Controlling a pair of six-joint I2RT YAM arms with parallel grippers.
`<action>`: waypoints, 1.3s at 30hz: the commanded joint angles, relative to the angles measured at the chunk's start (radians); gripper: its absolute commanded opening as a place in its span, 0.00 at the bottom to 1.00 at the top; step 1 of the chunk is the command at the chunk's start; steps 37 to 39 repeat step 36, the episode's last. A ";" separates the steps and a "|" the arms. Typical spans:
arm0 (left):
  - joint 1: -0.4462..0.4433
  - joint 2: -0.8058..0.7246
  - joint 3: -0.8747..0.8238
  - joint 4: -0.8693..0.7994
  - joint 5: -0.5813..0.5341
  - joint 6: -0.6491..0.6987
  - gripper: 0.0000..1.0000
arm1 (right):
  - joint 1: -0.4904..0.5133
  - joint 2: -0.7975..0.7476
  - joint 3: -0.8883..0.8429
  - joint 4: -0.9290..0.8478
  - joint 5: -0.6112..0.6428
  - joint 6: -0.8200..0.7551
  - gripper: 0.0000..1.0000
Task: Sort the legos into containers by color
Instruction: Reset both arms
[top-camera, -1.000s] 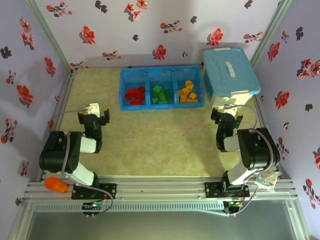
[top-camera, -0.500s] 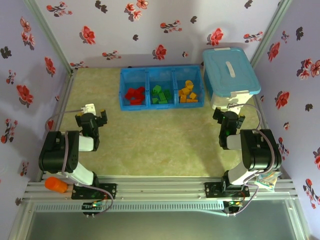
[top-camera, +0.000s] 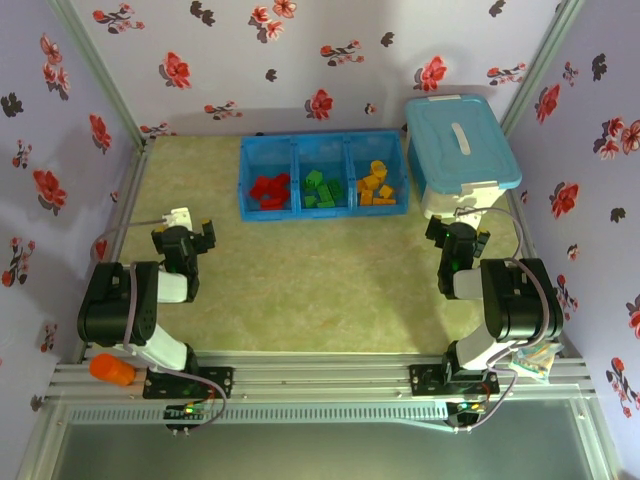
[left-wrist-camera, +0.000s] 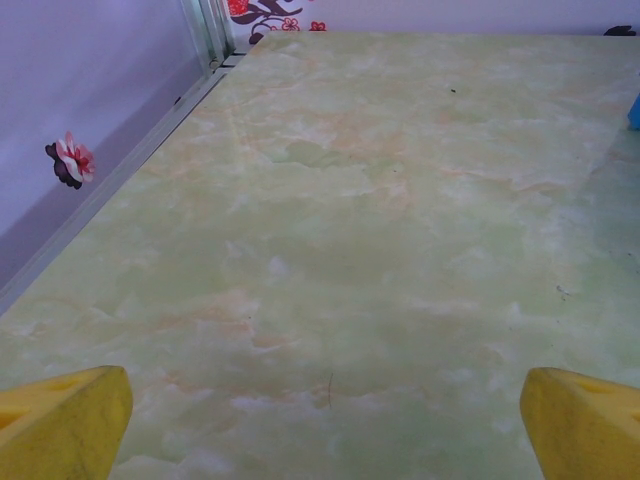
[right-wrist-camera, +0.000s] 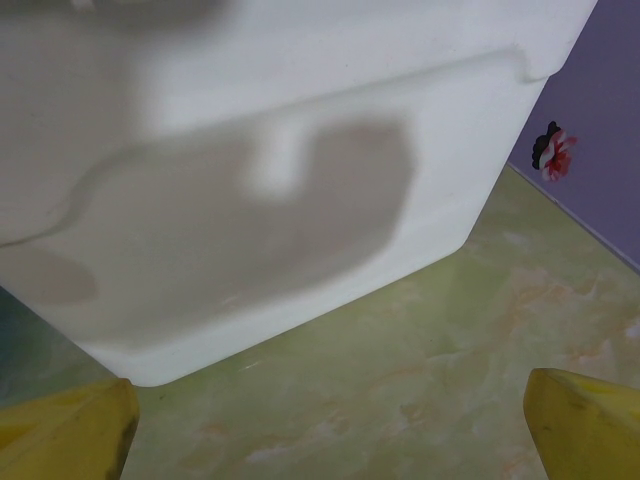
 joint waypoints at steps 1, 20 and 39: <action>0.002 -0.021 0.015 0.000 0.007 -0.008 1.00 | 0.006 -0.014 0.000 0.005 -0.007 0.017 0.99; 0.002 -0.020 0.015 0.000 0.008 -0.008 1.00 | 0.006 -0.013 -0.001 0.005 -0.007 0.017 0.99; 0.002 -0.020 0.017 -0.003 0.010 -0.007 1.00 | -0.002 -0.010 0.026 -0.038 -0.145 -0.021 0.99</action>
